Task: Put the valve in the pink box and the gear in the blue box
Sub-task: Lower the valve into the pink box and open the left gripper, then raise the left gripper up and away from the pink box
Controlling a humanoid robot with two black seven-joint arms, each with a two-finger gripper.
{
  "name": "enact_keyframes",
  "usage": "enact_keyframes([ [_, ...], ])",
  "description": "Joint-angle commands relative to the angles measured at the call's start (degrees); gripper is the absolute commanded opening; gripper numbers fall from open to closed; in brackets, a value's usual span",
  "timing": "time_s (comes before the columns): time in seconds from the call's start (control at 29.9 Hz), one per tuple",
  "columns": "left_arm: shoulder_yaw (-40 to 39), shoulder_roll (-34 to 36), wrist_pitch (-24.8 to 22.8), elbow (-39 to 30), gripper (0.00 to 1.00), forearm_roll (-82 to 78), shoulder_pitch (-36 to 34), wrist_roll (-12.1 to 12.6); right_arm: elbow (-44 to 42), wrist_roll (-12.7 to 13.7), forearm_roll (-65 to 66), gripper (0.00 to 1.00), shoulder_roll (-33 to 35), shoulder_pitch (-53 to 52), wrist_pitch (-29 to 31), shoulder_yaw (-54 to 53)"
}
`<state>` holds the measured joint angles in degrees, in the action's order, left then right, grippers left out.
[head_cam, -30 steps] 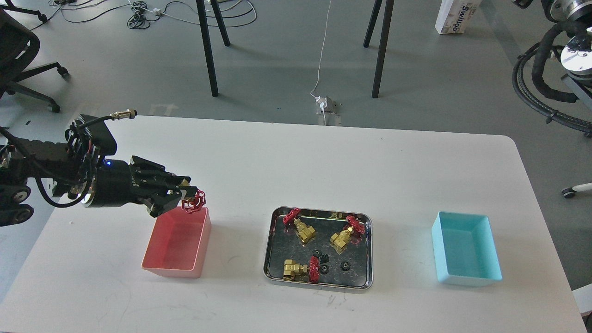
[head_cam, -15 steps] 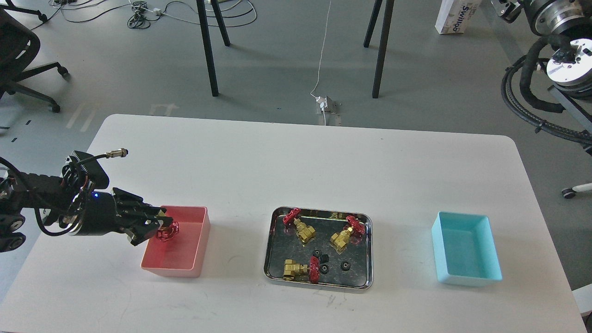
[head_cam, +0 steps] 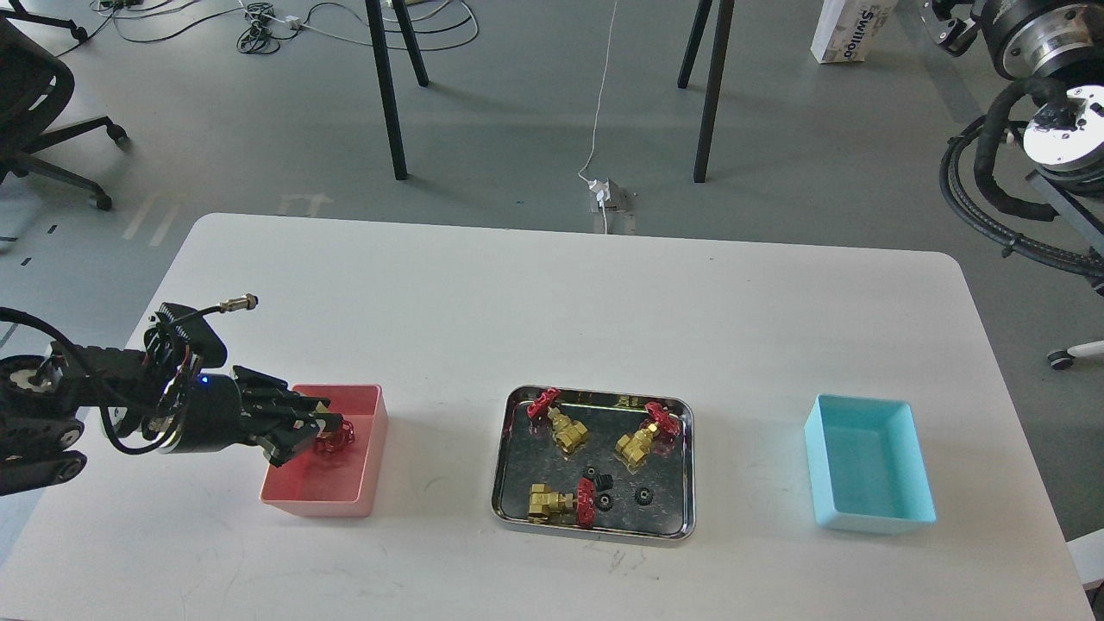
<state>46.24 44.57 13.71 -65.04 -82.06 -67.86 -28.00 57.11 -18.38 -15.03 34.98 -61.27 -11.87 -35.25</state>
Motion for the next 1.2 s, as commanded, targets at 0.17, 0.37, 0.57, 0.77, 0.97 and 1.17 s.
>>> enact_keyframes([
  [0.17,-0.1,-1.68,0.0,1.84,0.1,0.06,1.24,0.0,0.02,0.01,-0.09,0.99,0.0,0.09,0.0,0.0],
  [0.37,-0.1,-1.68,0.0,1.84,0.28,0.15,1.24,0.0,-0.07,0.01,-0.09,0.99,0.09,0.18,0.09,0.0],
  [0.57,-0.19,-1.68,-0.09,1.67,0.42,0.06,1.32,0.0,0.02,0.01,-0.08,0.99,0.09,0.53,0.09,0.0],
  [0.77,-2.55,-1.34,-0.09,0.97,0.52,0.15,1.32,0.0,-0.07,0.01,-0.09,0.99,0.09,0.62,0.09,0.0],
  [0.97,-10.19,2.08,-2.45,-1.4,0.7,0.85,1.15,0.0,0.02,0.01,-0.08,0.99,0.09,0.88,0.18,0.09],
  [1.17,-21.43,9.81,-14.75,-7.54,0.73,0.85,0.53,0.0,0.19,-0.16,0.0,0.99,-0.26,0.88,0.18,0.09],
])
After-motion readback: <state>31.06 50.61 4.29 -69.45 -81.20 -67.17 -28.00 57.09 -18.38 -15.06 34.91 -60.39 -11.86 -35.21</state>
